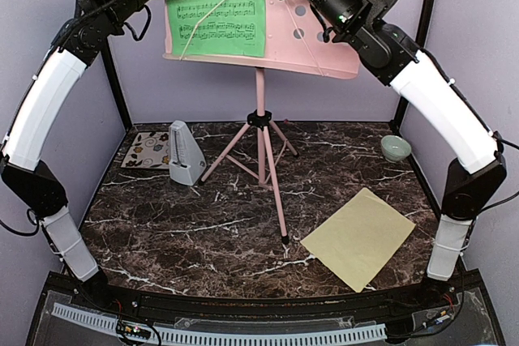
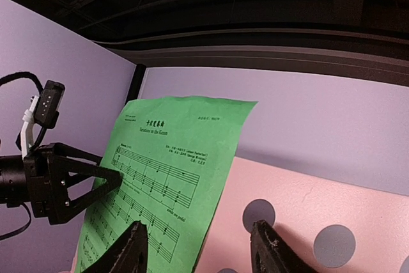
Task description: Set up the instrument practice props
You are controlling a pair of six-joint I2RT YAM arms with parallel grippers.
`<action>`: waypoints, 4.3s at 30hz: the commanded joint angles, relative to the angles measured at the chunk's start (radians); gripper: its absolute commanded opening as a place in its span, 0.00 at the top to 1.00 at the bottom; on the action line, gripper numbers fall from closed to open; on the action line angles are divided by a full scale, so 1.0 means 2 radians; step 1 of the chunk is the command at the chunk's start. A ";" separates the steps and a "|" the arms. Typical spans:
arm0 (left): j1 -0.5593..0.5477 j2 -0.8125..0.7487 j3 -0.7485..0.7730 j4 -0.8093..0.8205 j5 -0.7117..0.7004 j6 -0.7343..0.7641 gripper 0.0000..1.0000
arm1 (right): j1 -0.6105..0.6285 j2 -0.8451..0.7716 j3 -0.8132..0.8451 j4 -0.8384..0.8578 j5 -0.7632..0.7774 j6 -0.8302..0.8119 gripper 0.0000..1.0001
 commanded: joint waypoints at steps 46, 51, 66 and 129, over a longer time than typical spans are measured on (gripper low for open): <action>-0.144 -0.275 -0.382 -0.061 0.077 0.133 0.01 | -0.087 -0.232 -0.194 -0.202 0.077 0.266 0.24; -0.197 -0.288 -0.431 -0.069 0.081 0.162 0.01 | -0.160 -0.286 -0.261 -0.239 0.063 0.365 0.21; -0.209 -0.312 -0.463 -0.094 0.046 0.125 0.01 | -0.195 -0.309 -0.304 -0.280 0.010 0.414 0.16; -0.069 0.109 -0.636 0.334 0.105 -0.086 0.53 | -0.222 0.101 -0.505 0.117 -0.244 0.568 0.55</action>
